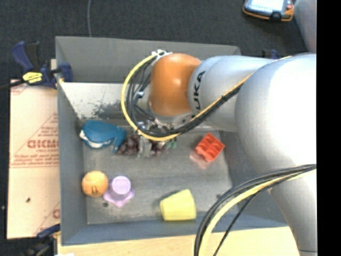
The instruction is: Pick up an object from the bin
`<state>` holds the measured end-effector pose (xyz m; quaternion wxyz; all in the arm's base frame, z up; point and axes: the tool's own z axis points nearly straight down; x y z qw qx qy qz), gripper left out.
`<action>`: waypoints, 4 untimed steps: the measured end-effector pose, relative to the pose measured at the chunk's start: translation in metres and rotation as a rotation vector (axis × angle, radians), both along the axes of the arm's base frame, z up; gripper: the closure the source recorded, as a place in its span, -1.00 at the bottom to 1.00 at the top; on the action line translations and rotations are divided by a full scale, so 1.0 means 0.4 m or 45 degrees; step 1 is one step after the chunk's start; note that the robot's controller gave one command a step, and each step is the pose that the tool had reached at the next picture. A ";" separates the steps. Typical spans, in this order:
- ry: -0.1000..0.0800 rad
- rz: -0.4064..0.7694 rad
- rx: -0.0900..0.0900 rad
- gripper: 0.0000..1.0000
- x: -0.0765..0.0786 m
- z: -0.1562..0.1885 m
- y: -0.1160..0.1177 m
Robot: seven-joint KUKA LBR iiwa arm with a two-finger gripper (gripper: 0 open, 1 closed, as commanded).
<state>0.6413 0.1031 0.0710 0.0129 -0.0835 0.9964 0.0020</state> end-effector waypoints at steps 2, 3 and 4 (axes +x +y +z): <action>-0.002 -0.004 0.001 1.00 0.000 0.131 -0.001; -0.002 -0.005 0.001 1.00 0.000 0.193 -0.002; -0.008 -0.007 0.002 1.00 0.002 0.221 -0.002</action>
Offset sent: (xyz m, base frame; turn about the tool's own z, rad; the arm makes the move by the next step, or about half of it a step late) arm -0.0019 -0.0002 0.0523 0.0005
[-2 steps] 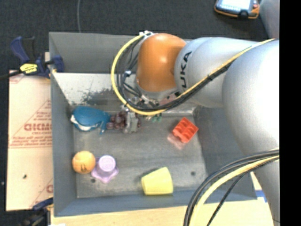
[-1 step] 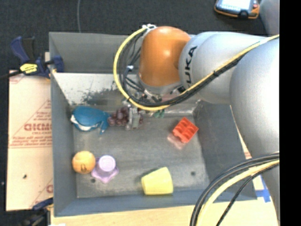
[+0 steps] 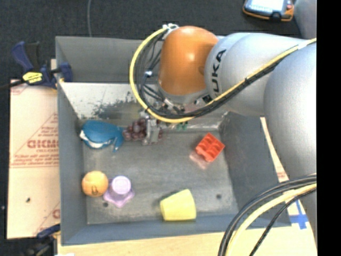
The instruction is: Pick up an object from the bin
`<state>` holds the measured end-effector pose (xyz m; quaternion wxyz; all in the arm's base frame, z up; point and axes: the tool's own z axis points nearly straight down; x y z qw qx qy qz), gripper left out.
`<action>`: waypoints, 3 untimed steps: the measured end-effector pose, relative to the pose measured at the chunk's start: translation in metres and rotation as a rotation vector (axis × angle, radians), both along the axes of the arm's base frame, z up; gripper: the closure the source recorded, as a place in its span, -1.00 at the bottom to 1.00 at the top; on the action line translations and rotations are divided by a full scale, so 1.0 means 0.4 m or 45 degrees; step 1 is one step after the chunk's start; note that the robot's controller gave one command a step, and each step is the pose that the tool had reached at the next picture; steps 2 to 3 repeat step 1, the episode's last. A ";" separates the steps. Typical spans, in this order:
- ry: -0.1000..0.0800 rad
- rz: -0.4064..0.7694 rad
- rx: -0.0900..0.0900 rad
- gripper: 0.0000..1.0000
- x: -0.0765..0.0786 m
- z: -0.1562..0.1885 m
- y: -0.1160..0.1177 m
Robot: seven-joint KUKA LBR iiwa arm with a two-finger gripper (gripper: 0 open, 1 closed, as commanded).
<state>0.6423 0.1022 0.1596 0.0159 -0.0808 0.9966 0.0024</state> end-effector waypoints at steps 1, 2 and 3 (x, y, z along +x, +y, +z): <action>-0.001 -0.002 0.000 1.00 0.000 0.038 0.000; -0.001 -0.002 0.000 1.00 0.000 0.038 0.000; -0.001 -0.002 0.000 1.00 0.000 0.038 0.000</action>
Offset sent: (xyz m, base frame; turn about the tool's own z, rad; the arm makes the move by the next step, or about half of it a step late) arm -0.0002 -0.0001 0.0372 0.0008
